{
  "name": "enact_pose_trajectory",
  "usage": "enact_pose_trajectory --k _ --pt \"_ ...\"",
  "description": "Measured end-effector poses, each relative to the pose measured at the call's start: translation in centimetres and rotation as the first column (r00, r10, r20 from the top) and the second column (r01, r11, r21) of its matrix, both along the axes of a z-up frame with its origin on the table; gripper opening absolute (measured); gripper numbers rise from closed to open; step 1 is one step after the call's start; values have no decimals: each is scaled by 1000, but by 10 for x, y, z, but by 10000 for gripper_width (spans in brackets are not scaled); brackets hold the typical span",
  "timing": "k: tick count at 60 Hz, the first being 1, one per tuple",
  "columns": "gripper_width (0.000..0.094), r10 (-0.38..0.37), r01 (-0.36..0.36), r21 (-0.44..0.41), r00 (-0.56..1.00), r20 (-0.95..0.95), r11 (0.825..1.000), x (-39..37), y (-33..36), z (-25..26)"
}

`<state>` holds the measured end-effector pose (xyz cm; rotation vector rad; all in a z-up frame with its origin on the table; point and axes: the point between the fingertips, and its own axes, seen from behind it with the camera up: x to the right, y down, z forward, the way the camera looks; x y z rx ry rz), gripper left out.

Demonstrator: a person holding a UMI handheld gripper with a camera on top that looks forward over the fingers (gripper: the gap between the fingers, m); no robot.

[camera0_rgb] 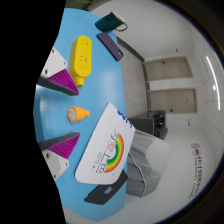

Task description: Unplug charger

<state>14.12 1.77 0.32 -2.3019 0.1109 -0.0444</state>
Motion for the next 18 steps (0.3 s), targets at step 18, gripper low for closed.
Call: enact_pose_trajectory --k 18 --pt "852 119 -111 97 989 -83 989 20 -88 68"
